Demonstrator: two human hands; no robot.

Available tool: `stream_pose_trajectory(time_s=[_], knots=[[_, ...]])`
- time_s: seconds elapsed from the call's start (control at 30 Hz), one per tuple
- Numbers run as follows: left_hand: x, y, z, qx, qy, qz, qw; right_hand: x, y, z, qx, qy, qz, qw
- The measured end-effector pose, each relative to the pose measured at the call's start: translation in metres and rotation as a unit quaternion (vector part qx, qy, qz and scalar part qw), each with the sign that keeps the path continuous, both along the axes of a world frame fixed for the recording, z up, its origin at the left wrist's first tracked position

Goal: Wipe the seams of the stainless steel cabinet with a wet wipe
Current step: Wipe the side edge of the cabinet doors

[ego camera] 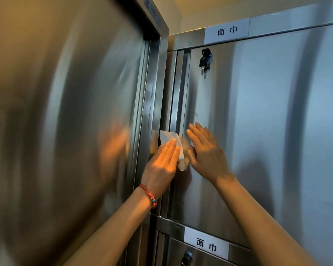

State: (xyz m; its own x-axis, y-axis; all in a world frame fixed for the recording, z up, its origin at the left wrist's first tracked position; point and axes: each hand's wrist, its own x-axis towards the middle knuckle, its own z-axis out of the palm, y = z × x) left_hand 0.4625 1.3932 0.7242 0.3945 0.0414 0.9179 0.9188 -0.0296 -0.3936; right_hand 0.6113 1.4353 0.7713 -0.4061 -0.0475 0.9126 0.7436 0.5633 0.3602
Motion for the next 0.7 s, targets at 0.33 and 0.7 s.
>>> stream_pose_trajectory(time_s=[0.33, 0.7], knots=[[-0.004, -0.029, -0.016, -0.027, -0.019, -0.039, 0.999, 0.013, -0.024, -0.030, -0.048, 0.021, 0.041, 0.998], [0.013, -0.092, -0.040, -0.033, -0.035, 0.035, 0.998, 0.021, -0.064, -0.060, -0.120, -0.035, 0.086, 0.988]])
